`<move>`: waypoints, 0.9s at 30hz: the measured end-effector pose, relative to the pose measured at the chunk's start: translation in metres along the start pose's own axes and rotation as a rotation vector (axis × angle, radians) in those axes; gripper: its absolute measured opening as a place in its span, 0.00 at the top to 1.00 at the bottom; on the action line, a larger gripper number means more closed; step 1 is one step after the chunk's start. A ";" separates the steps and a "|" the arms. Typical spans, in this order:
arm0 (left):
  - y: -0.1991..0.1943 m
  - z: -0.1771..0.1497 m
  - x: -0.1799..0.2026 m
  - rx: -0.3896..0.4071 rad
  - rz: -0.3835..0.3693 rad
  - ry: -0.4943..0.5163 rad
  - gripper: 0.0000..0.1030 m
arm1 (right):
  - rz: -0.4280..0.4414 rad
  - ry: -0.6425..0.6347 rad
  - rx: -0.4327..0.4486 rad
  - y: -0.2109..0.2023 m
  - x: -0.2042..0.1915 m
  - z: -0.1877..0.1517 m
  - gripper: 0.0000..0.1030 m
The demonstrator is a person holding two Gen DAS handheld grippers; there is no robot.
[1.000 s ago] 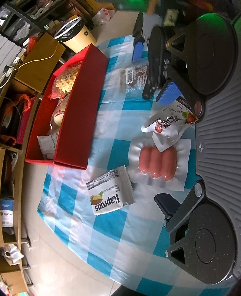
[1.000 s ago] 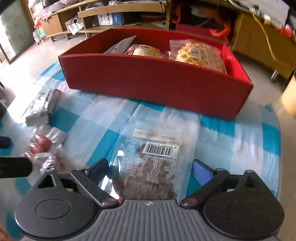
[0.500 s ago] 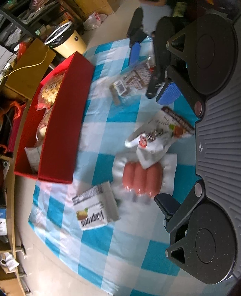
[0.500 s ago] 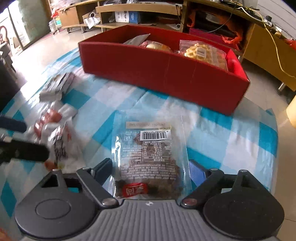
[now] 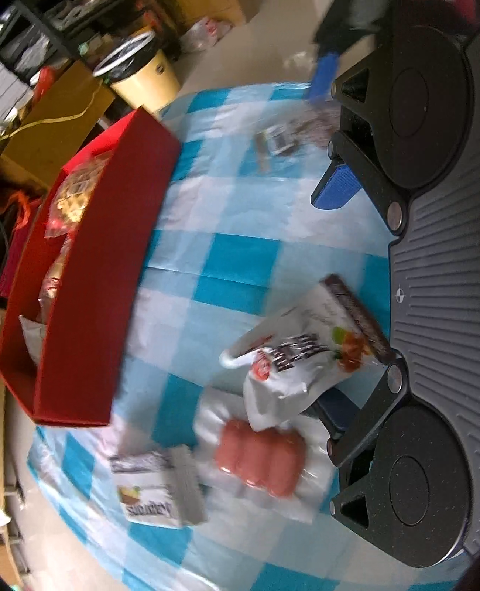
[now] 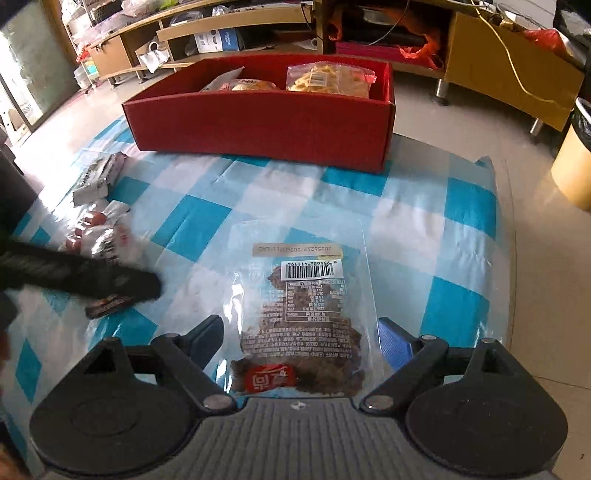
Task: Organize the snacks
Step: 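Move left tool to the white duck-snack pouch while right tool approaches the clear jerky bag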
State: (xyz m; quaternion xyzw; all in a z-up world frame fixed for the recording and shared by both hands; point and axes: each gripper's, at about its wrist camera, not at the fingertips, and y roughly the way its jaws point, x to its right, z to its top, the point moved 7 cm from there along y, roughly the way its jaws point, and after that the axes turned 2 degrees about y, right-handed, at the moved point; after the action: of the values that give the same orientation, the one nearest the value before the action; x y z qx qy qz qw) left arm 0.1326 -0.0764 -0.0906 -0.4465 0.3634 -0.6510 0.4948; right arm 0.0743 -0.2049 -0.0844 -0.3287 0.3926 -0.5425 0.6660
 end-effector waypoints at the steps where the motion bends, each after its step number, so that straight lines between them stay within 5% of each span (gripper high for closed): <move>1: 0.005 0.006 0.007 0.003 0.002 0.018 0.01 | 0.000 -0.007 -0.002 0.000 -0.001 0.000 0.14; 9: 0.023 0.023 0.036 0.016 0.130 0.193 0.06 | -0.020 -0.006 -0.029 0.006 0.008 -0.006 0.13; 20: 0.035 0.032 0.026 0.041 0.217 0.209 0.00 | -0.031 -0.012 -0.029 0.014 0.006 -0.005 0.09; 27: 0.017 0.020 0.027 0.064 0.194 0.295 0.32 | -0.056 -0.043 -0.019 0.015 0.006 -0.001 0.14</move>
State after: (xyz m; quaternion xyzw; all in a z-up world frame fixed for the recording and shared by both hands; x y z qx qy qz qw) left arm 0.1542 -0.1071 -0.0931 -0.2931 0.4524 -0.6699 0.5106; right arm 0.0805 -0.2078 -0.0986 -0.3575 0.3740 -0.5500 0.6556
